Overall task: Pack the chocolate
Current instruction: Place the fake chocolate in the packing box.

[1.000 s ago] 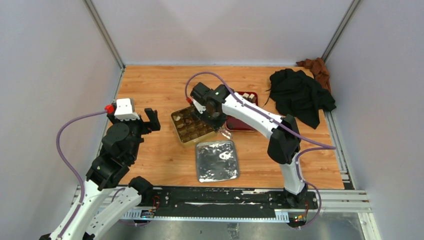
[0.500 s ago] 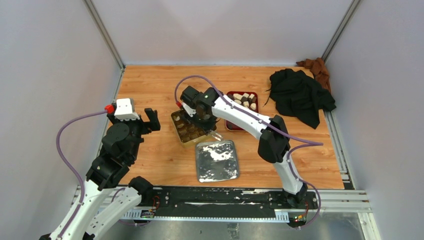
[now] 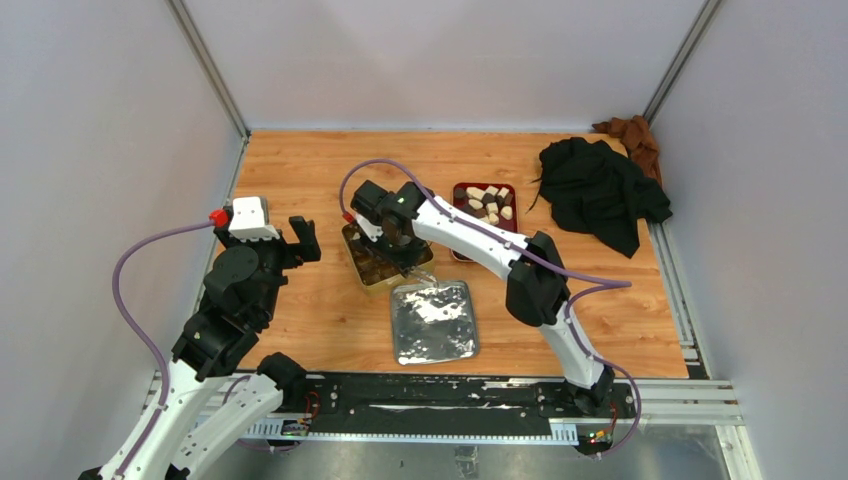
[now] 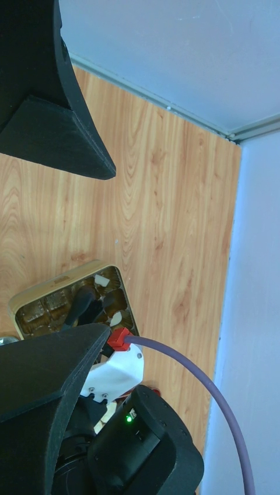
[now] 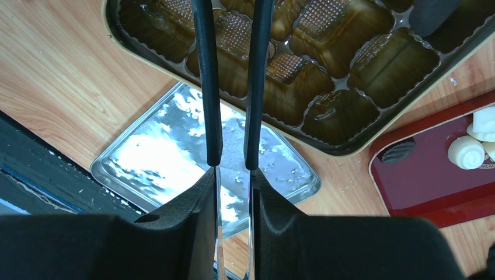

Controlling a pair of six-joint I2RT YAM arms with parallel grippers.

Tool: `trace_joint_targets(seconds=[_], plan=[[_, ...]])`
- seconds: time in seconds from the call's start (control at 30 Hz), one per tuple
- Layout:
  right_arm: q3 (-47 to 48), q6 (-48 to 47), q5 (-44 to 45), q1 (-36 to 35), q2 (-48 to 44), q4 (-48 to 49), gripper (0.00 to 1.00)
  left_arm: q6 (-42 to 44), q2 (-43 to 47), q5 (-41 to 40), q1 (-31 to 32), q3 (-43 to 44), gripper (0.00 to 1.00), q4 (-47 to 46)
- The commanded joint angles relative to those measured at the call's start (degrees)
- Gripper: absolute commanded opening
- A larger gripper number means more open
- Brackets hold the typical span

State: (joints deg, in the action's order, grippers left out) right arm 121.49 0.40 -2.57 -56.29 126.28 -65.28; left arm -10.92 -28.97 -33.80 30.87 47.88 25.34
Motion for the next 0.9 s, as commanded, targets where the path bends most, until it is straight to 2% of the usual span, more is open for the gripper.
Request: trace_joint_targets(seconds=[0.0, 0.4, 0.87], plan=[[1.91, -0.14, -0.65, -0.92, 1.16, -1.37, 0.22, 0.02, 0.53, -0.88, -0.11, -0.59, 1.0, -1.34], [1.73, -0.14, -0.69, -1.03, 1.42, -1.43, 0.33, 0.02, 0.59, -0.91, -0.13, -0.59, 1.0, -1.31], [1.82, -0.2, -0.51, -1.01, 1.22, -1.72, 0.39, 0.02, 0.41, -0.74, -0.09, -0.6, 1.0, -1.29]])
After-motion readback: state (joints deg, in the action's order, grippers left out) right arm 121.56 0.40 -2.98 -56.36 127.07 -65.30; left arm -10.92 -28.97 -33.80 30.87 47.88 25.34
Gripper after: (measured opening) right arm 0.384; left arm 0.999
